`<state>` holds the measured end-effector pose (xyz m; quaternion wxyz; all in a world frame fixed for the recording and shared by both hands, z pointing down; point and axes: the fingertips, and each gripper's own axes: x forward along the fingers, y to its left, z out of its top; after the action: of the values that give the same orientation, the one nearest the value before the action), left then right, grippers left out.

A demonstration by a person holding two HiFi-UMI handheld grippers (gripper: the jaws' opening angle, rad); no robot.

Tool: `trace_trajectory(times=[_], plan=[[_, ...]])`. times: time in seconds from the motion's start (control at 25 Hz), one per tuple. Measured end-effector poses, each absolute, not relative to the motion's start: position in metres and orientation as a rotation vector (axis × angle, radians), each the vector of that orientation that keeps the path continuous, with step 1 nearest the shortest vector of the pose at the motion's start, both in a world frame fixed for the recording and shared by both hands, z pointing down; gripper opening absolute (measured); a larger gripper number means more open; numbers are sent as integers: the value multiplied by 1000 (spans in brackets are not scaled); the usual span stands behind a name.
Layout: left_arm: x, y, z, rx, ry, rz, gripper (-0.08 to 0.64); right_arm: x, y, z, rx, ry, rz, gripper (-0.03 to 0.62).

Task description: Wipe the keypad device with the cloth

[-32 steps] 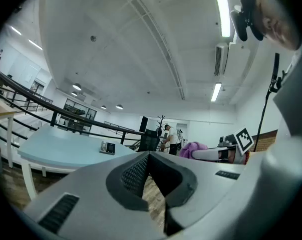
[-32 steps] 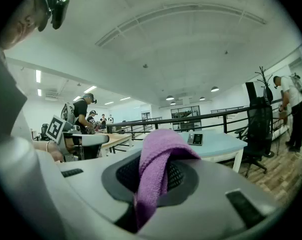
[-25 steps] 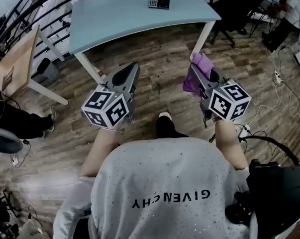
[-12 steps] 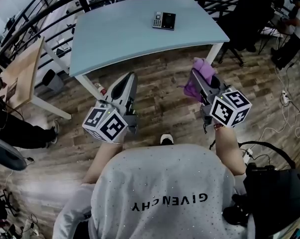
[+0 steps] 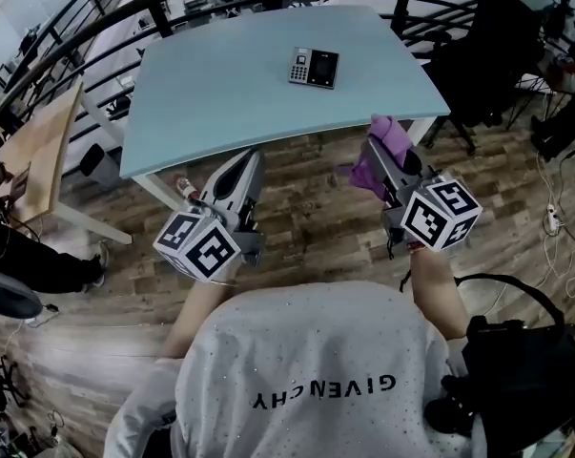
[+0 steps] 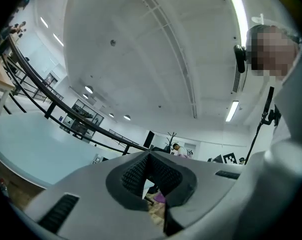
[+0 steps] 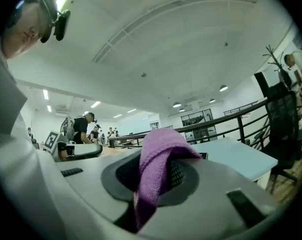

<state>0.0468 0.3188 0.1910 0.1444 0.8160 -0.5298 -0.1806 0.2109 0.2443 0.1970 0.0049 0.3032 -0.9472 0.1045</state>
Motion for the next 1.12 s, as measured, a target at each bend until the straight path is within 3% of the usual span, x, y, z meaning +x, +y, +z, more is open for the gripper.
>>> trace_trajectory(times=[0.72, 1.12], plan=[[69, 214, 237, 2336, -1451, -344, 0, 204, 160, 246, 827, -2953, 420, 48], [51, 114, 207, 2426, -1337, -379, 0, 168, 77, 220, 838, -2952, 346, 48]])
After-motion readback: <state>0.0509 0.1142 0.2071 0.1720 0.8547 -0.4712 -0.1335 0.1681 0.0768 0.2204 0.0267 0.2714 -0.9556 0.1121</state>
